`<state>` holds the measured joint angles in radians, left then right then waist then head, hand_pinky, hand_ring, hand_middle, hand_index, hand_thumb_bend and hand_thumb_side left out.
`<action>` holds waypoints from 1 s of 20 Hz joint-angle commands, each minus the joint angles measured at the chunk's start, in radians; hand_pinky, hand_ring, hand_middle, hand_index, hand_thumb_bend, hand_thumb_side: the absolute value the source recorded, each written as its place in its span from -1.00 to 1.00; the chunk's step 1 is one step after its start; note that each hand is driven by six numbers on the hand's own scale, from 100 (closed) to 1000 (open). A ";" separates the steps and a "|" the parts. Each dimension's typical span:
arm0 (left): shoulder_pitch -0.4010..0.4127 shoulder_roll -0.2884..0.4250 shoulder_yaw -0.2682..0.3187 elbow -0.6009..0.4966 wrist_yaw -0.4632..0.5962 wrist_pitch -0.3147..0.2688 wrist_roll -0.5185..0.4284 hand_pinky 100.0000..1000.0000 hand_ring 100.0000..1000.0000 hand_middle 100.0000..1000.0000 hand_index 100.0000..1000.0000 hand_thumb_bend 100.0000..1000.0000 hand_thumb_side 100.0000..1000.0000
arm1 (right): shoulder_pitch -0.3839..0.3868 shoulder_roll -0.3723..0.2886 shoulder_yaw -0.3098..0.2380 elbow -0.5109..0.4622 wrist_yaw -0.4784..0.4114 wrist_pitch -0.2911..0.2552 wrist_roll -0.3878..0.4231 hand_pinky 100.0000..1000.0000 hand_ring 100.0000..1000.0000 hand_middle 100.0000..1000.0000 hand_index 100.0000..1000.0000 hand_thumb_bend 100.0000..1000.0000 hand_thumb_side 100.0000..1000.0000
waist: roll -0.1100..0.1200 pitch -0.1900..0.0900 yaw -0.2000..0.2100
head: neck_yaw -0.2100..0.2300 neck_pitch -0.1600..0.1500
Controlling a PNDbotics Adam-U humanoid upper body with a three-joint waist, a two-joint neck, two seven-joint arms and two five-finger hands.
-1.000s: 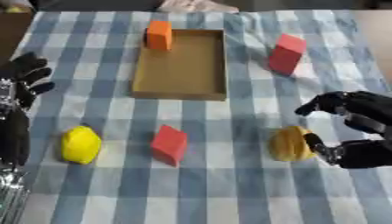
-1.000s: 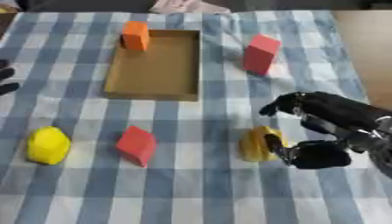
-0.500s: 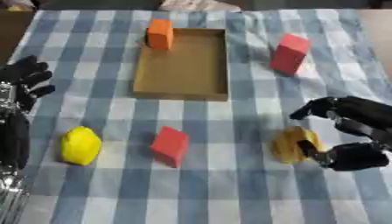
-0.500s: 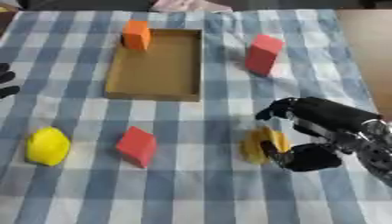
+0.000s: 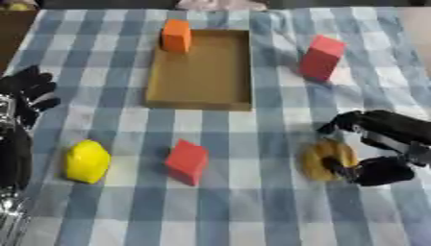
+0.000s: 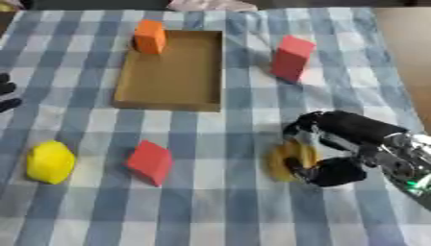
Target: Pick up objects on the table and place them in the box.
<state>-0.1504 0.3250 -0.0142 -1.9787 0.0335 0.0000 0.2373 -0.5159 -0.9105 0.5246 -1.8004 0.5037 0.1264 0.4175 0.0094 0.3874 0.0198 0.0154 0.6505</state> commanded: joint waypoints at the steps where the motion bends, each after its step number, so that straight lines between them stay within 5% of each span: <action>1: -0.009 0.011 0.003 -0.021 0.002 -0.001 -0.005 0.53 0.60 0.44 0.70 -0.86 0.94 | -0.008 -0.018 -0.004 0.016 0.016 -0.005 0.017 0.72 0.68 0.36 0.70 -0.85 -0.24 | 0.000 -0.014 0.001 | -0.002 -0.011; 5: -0.008 0.010 0.003 -0.021 0.002 -0.001 -0.006 0.53 0.61 0.44 0.70 -0.86 0.95 | -0.007 -0.023 -0.011 -0.014 0.018 -0.012 0.013 0.65 0.55 0.06 0.52 -1.00 -0.03 | 0.000 -0.013 -0.001 | -0.002 -0.010; 8: -0.008 0.009 0.003 -0.021 0.002 0.000 -0.006 0.53 0.61 0.45 0.70 -0.85 0.94 | -0.005 -0.029 -0.017 -0.047 0.031 -0.022 -0.033 0.59 0.41 -0.17 0.27 -1.00 -0.06 | 0.000 -0.014 -0.002 | -0.001 -0.010; 15: -0.007 0.007 0.003 -0.021 0.001 -0.001 -0.009 0.53 0.61 0.45 0.70 -0.85 0.94 | 0.007 -0.043 -0.030 -0.095 0.014 -0.024 -0.185 0.50 0.26 -0.30 0.12 -1.00 -1.00 | -0.003 -0.017 -0.004 | 0.000 -0.011; 20: -0.007 0.007 0.003 -0.021 0.002 -0.001 -0.010 0.53 0.61 0.45 0.69 -0.85 0.94 | 0.004 -0.047 -0.035 -0.102 0.005 -0.031 -0.213 0.51 0.26 -0.26 0.19 -1.00 -1.00 | -0.004 -0.021 -0.004 | 0.000 -0.010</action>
<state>-0.1504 0.3242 -0.0149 -1.9787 0.0337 0.0000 0.2301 -0.5010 -0.9213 0.5083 -1.8820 0.5144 0.0971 0.2148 0.0057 0.3884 0.0167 0.0154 0.6499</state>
